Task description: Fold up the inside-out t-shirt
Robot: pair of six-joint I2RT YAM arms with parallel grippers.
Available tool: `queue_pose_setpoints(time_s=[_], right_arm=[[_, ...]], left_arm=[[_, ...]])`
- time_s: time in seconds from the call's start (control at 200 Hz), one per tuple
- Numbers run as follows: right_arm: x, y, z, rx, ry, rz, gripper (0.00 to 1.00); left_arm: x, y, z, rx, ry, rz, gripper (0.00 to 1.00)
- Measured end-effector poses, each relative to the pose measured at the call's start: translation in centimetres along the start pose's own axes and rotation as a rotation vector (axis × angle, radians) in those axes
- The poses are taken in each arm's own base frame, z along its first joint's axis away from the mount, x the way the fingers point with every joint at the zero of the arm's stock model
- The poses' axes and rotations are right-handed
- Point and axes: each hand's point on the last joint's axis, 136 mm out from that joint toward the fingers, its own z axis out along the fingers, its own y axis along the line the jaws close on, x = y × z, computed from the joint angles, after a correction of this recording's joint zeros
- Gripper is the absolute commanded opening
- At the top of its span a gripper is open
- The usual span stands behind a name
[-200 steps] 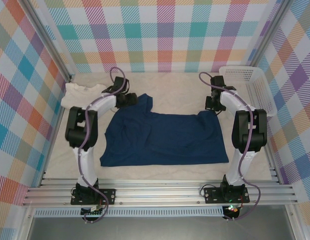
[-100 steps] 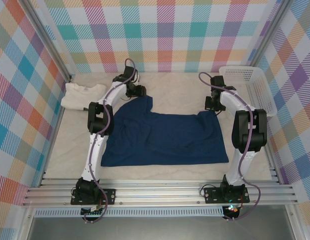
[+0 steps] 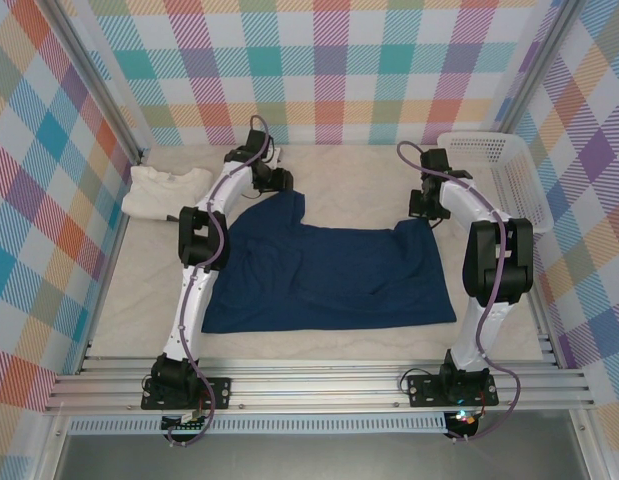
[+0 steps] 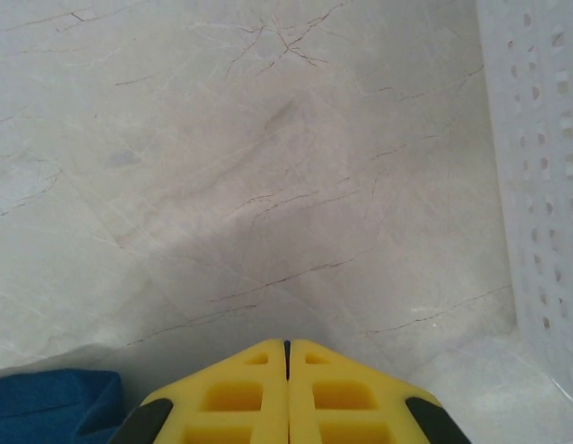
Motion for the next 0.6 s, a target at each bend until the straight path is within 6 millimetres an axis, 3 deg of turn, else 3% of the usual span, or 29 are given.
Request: queue_pose_setpoints(time_s=[0.265,0.6], right_arm=[[0.1,0.0,0.1,-0.002,0.003,0.0,0.07],[0.3,0.2,0.4,-0.008,0.013,-0.001,0.07]], left_arm=[[1.0,-1.0,-0.4,0.127,0.057,-0.036,0.51],[1.5,-0.6,-0.2,0.11,0.065,-0.007,0.21]])
